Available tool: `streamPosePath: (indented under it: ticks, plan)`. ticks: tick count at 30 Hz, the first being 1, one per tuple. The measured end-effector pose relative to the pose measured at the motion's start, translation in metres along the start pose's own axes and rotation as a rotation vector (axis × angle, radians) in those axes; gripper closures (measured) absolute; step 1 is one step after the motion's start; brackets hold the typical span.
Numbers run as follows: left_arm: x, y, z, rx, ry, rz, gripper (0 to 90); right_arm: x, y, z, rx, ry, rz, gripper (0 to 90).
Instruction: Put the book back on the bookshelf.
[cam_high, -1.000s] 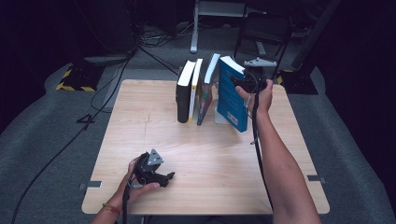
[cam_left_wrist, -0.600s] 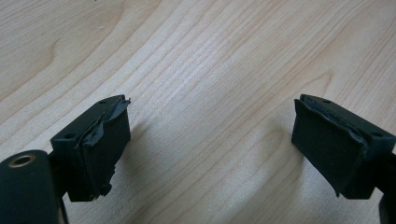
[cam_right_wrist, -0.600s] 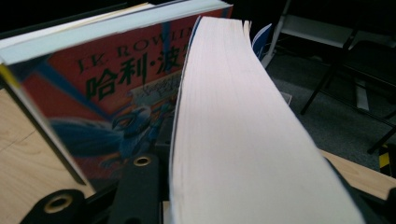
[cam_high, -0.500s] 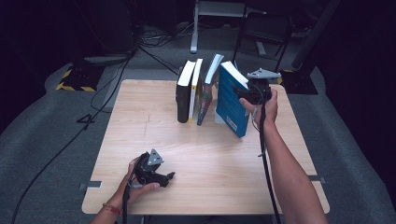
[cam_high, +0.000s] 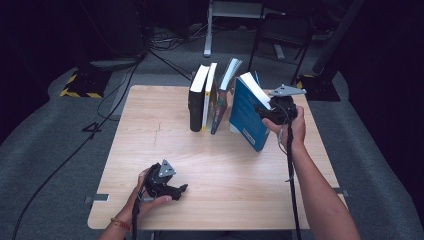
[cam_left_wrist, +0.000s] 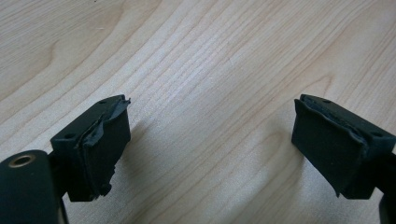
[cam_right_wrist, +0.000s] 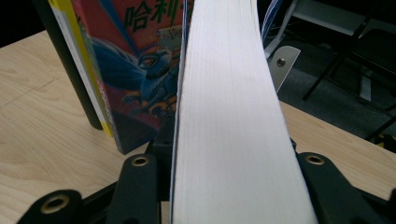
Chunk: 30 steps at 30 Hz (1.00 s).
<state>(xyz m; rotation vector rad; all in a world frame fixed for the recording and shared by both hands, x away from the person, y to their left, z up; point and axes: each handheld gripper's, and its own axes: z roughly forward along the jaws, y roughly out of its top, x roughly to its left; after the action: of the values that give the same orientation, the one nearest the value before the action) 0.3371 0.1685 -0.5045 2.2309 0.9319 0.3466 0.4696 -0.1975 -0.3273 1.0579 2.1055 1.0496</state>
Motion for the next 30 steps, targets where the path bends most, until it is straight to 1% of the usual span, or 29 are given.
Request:
streamPosePath:
  ticks: [1, 2, 4, 5, 6, 9, 11, 12, 13, 15, 18, 21, 24, 26, 29, 30]
  plan:
    - [0.0, 0.0, 0.0, 0.0, 0.0, 0.0, 11.5, 0.0, 0.001, 0.0, 0.015, 0.006, -0.011, 58.2]
    - [0.0, 0.0, 0.0, -0.001, -0.001, -0.002, 11.5, 0.0, 0.001, 0.0, 0.015, 0.006, -0.011, 58.2]
    - [0.0, 0.0, 0.0, -0.001, 0.0, -0.002, 11.6, -0.002, 0.004, 0.0, 0.035, 0.01, -0.006, 57.2]
    - [0.0, 0.0, 0.0, 0.001, 0.002, 0.006, 11.6, -0.003, 0.006, 0.0, 0.041, 0.011, -0.002, 56.5]
    - [0.0, 0.0, 0.0, 0.001, 0.002, 0.006, 11.6, -0.004, 0.009, 0.0, 0.051, 0.021, -0.011, 55.1]
    - [0.0, 0.0, 0.0, 0.0, 0.003, 0.005, 11.6, -0.008, 0.016, 0.001, 0.055, 0.03, -0.023, 52.1]
    - [0.0, 0.0, 0.0, 0.001, -0.002, 0.005, 11.6, -0.009, 0.021, 0.003, 0.084, 0.05, -0.033, 49.8]
    - [0.0, 0.0, 0.0, -0.001, -0.004, 0.008, 11.5, -0.009, 0.025, 0.005, 0.093, 0.043, -0.035, 49.1]
    - [0.0, 0.0, 0.0, -0.001, -0.004, 0.008, 11.6, -0.009, 0.025, 0.005, 0.093, 0.043, -0.035, 49.1]
    - [0.0, 0.0, 0.0, -0.001, -0.004, 0.009, 11.6, -0.009, 0.029, 0.007, 0.102, 0.049, -0.051, 50.9]
    - [0.0, 0.0, 0.0, -0.001, -0.004, 0.009, 11.6, -0.009, 0.035, 0.012, 0.116, 0.057, -0.05, 53.7]
    - [0.001, 0.0, 0.001, -0.002, -0.012, 0.012, 11.6, -0.011, 0.038, 0.016, 0.13, 0.059, -0.035, 55.1]
    - [0.001, 0.001, 0.001, 0.0, -0.012, 0.011, 11.6, -0.012, 0.04, 0.019, 0.14, 0.047, -0.021, 58.1]
    - [0.001, 0.001, 0.0, 0.0, -0.012, 0.012, 11.6, -0.013, 0.041, 0.019, 0.145, 0.046, -0.017, 59.3]
    - [0.001, 0.001, 0.0, 0.001, -0.013, 0.015, 11.6, -0.012, 0.041, 0.019, 0.151, 0.04, -0.005, 59.9]
    - [0.001, 0.001, 0.001, 0.001, -0.014, 0.014, 11.6, -0.011, 0.043, 0.018, 0.156, 0.034, 0.009, 60.1]
